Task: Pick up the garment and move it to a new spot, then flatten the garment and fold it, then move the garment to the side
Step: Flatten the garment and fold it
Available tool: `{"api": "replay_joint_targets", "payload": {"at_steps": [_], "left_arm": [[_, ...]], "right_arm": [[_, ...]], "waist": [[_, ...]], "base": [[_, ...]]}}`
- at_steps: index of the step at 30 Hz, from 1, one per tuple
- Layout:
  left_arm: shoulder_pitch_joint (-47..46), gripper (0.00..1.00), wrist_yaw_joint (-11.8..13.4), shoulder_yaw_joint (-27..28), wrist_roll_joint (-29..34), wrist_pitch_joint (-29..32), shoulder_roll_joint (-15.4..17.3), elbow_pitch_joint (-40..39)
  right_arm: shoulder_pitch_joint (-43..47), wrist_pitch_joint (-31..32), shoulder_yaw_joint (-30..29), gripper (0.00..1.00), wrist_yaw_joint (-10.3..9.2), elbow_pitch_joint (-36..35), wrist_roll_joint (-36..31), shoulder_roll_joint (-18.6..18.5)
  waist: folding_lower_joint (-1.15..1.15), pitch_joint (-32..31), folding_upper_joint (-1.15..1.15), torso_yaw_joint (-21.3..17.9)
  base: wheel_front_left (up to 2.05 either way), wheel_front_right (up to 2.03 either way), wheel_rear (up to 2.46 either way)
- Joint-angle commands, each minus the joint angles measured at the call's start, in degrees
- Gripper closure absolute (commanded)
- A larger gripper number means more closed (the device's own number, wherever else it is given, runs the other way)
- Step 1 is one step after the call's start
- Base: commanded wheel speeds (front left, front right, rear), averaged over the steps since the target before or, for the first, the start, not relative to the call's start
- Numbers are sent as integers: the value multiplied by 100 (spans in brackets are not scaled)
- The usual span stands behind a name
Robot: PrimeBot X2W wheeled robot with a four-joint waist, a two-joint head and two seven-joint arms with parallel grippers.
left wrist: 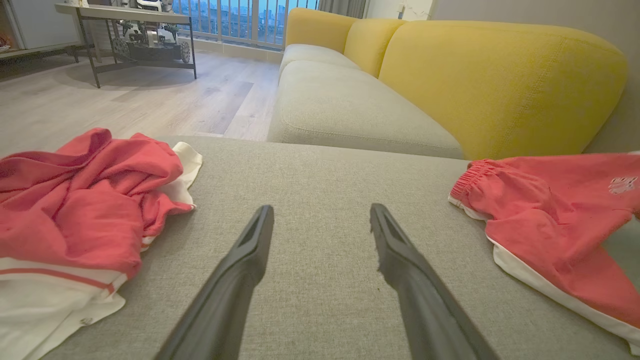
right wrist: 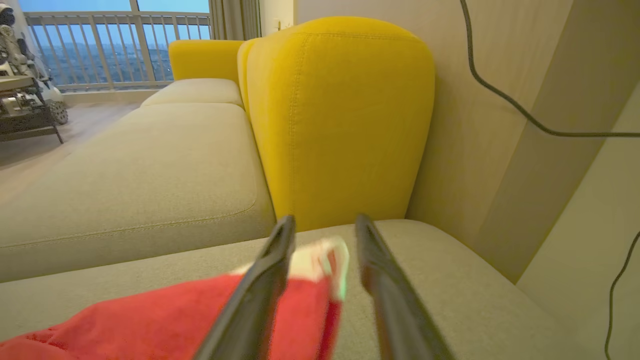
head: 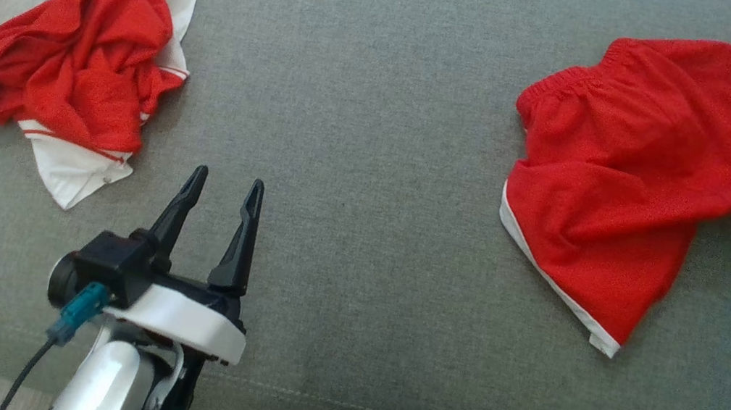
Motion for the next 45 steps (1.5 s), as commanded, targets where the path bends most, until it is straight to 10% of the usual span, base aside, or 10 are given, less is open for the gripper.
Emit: {"api": "replay_joint_targets", "payload": {"at_steps": [1,12,19,27,45], "left_arm": [[-224,0,-5,177,28,-35,14,-159],[-194,0,67,334,1,-35,14,-130],[-73,0,156,514,-59,-35,14,-227],[77,0,214,522,-112,-35,14,-232],[129,0,147,442,-84,-35,14,-58]], "right_arm": [[-369,-191,-15,0,-1,-108,-291,84],[193,-576,1391,0,-1,-436,197,976],[1703,-587,3053,0,-1,-1772,1361,1152],[3542,-589,3642,0,-1,-3131,1871,1185],[4350,-100,4370,0,-1,-2452,1837,1188]], "waist": [[-1,31,0,-35],[-1,-236,0,-437],[-1,-611,0,-783],[-1,-826,0,-887],[-1,-701,0,-793]], "base": [[0,0,0],[0,0,0],[0,0,0],[0,0,0],[0,0,0]]}}
